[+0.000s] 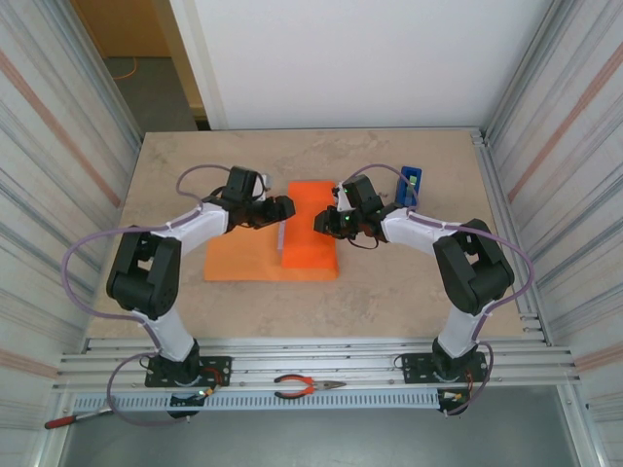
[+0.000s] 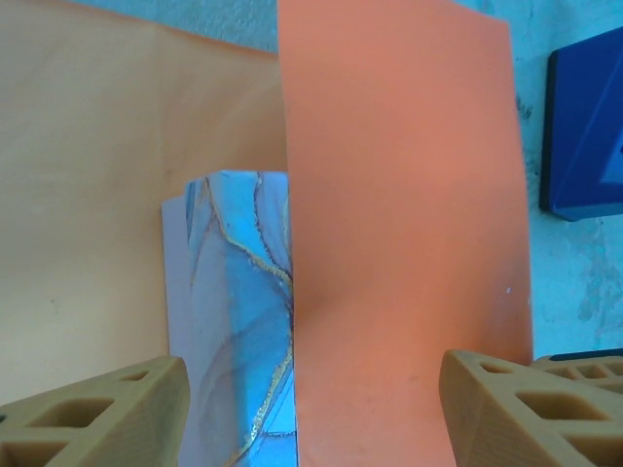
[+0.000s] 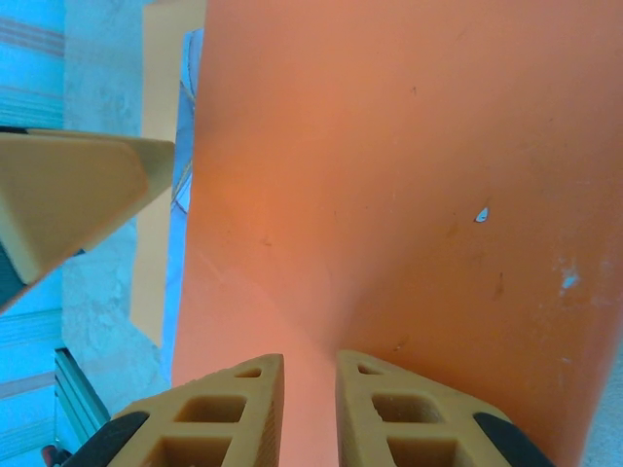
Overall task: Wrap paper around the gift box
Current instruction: First fold the wrapping paper around the gift box.
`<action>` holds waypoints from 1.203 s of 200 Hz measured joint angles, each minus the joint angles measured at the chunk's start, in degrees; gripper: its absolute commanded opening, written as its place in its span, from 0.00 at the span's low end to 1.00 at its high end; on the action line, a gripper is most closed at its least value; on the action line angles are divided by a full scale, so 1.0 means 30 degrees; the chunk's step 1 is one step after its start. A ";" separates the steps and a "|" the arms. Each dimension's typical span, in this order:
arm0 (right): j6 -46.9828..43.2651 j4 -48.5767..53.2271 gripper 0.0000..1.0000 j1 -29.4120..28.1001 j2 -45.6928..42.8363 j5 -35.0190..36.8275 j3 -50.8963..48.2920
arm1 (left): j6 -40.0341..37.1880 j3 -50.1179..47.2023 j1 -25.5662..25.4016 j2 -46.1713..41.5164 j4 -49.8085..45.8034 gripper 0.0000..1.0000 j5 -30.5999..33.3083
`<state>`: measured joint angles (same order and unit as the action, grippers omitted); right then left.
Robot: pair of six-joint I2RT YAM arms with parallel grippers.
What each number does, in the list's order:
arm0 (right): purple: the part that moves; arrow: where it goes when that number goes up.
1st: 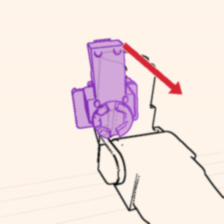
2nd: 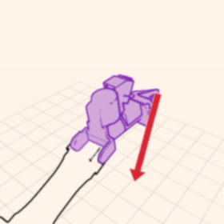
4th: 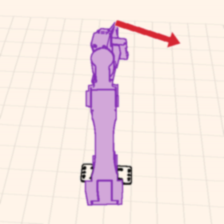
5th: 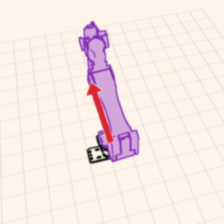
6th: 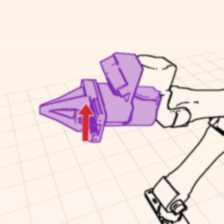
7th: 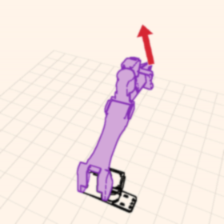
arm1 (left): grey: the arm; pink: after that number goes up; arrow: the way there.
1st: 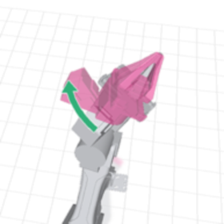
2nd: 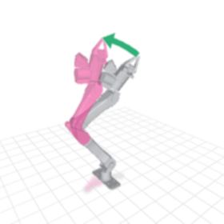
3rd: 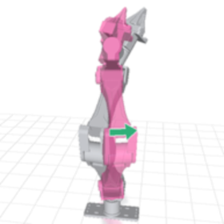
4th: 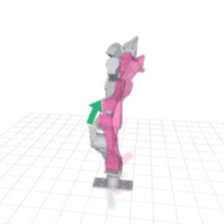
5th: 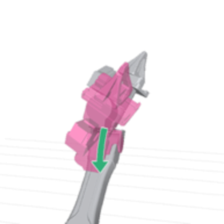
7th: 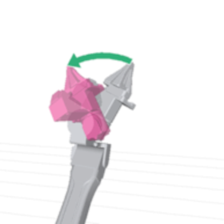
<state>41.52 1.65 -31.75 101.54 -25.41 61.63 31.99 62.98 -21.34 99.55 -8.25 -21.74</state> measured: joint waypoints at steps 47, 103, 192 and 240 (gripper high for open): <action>0.0000 -0.0015 0.21 0.0073 0.0000 -0.0051 0.0000 | 0.0153 0.0029 -0.0313 0.0146 -0.0532 0.64 0.0685; 0.0000 -0.0029 0.22 0.0095 0.0000 -0.0117 -0.0007 | 0.0554 -0.0204 -0.0801 0.0146 -0.0882 0.52 0.1566; -0.0750 0.1698 0.89 0.0801 -0.1515 0.1479 0.1756 | 0.0954 -0.0962 -0.0933 -0.0109 -0.0007 0.45 0.1916; -0.1275 0.2310 0.98 0.1472 -0.2426 0.2164 0.2849 | 0.1122 -0.1217 -0.1027 -0.0248 0.0328 0.42 0.2157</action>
<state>37.69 8.58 -27.33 94.26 -18.92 70.17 35.35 59.33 -24.43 98.80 -7.27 -15.27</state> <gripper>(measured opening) 0.981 0.431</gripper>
